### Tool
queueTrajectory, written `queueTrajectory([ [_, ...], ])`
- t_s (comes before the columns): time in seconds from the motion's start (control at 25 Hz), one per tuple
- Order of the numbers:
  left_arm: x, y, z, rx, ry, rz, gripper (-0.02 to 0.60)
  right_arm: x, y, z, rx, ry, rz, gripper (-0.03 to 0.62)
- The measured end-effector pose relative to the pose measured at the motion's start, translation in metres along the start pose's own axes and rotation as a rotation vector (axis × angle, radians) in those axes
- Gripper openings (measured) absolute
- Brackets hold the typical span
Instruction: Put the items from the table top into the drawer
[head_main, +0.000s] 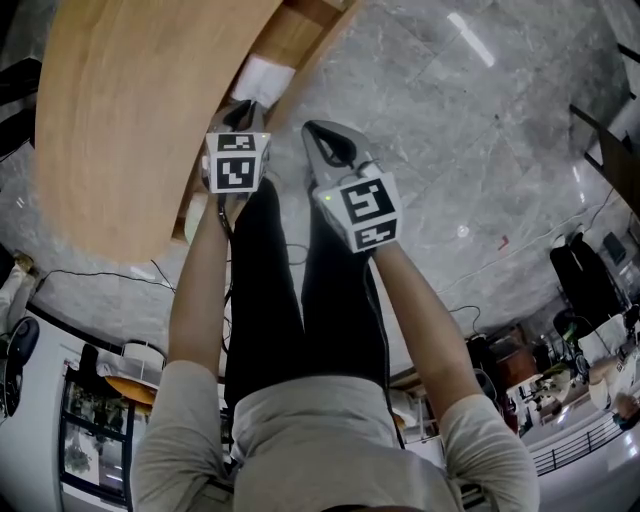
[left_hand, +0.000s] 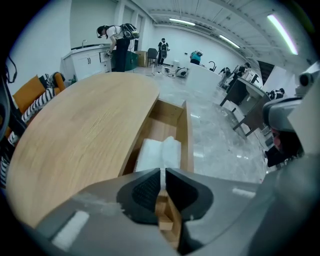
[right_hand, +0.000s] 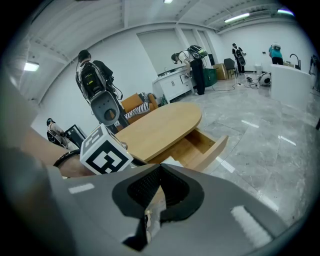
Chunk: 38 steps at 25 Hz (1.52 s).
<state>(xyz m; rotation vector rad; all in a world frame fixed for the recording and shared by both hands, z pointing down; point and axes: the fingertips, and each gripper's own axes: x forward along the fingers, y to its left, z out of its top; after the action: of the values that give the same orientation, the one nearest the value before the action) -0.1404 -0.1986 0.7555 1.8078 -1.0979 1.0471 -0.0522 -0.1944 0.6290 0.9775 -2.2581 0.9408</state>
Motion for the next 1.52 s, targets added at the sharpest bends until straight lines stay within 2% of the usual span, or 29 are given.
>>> queueTrajectory([
  [0.12, -0.022, -0.008, 0.013, -0.006, -0.054, 0.004, 0.034, -0.007, 0.000, 0.007, -0.002, -0.012, -0.012, 0.008],
  [0.36, -0.104, -0.035, 0.049, -0.027, -0.238, 0.018, 0.020, -0.036, 0.021, 0.038, -0.008, -0.050, -0.044, 0.008],
  [0.6, -0.202, -0.066, 0.078, -0.082, -0.325, 0.010, 0.020, -0.096, 0.057, 0.092, -0.031, -0.119, -0.059, 0.008],
  [0.68, -0.237, -0.070, 0.096, -0.124, -0.367, 0.009, 0.020, -0.117, 0.066, 0.116, -0.039, -0.161, -0.077, 0.008],
  [0.8, -0.293, -0.081, 0.135, -0.153, -0.480, -0.002, 0.020, -0.152, 0.076, 0.168, -0.065, -0.287, -0.136, 0.008],
  [0.96, -0.366, -0.099, 0.172, -0.069, -0.613, -0.007, 0.020, -0.200, 0.109, 0.234, -0.119, -0.454, -0.144, 0.006],
  [1.16, -0.447, -0.108, 0.202, 0.012, -0.764, 0.012, 0.020, -0.245, 0.157, 0.283, -0.284, -0.553, -0.150, 0.006],
  [1.32, -0.477, -0.125, 0.214, 0.025, -0.808, 0.003, 0.020, -0.297, 0.171, 0.304, -0.257, -0.655, -0.187, 0.006],
  [1.44, -0.499, -0.135, 0.220, 0.029, -0.851, 0.003, 0.020, -0.327, 0.183, 0.318, -0.228, -0.731, -0.169, 0.006],
  [1.52, -0.517, -0.138, 0.225, 0.037, -0.899, 0.022, 0.020, -0.338, 0.190, 0.327, -0.255, -0.762, -0.164, 0.006],
])
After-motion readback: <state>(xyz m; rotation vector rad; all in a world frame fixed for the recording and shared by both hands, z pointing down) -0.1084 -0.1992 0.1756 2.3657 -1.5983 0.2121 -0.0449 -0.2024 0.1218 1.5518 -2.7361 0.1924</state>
